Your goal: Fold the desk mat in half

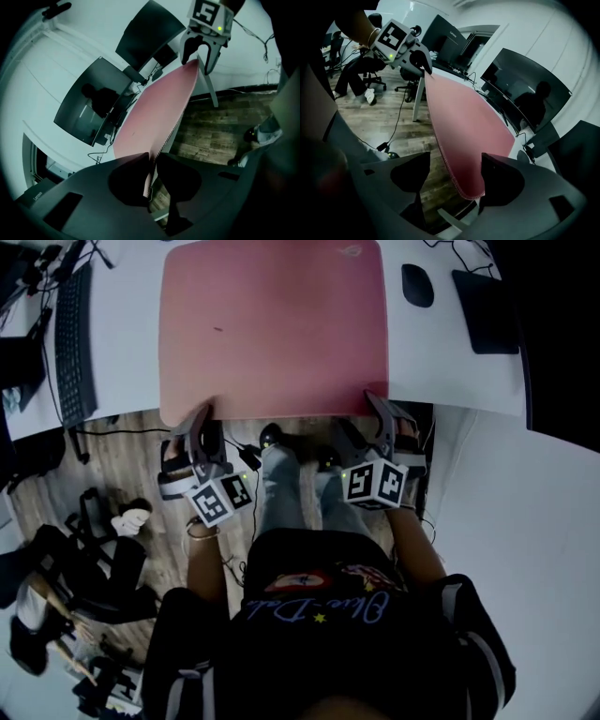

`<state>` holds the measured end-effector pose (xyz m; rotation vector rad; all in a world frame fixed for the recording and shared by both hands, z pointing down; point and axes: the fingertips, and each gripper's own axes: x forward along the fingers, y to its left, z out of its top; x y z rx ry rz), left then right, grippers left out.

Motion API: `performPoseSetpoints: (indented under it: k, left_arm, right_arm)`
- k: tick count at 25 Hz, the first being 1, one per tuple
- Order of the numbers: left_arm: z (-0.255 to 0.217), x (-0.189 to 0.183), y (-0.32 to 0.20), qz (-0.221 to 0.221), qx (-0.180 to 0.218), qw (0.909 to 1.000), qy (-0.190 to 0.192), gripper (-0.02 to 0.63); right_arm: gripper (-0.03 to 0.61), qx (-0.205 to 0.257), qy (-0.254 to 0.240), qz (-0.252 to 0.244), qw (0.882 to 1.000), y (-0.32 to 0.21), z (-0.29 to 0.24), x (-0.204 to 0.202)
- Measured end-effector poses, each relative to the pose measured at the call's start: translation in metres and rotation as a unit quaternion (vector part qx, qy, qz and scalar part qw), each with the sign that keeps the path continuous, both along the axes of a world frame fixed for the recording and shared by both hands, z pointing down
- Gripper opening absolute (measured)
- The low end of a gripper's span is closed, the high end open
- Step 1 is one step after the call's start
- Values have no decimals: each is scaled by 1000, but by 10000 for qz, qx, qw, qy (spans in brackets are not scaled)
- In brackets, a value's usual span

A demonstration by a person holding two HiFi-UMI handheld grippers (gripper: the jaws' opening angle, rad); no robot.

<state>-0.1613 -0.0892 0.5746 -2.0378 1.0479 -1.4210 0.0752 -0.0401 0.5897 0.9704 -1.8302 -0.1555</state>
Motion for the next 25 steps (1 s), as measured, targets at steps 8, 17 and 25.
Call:
performPoseSetpoints:
  k: [8,17,25]
  left_arm:
    - [-35,5,-12,206,215,9991,289,29]
    - [-61,13,-41,876,249,9935,680,28]
    - [-77,21,-84,1101,185,9898,890,28]
  right_arm:
    - [295,-204,-263,398,9987,5,0,5]
    - [36,-59,-175,1243,9921,-15,-37,26]
    - [23,463,-210,1890,9807,-52,-83,35]
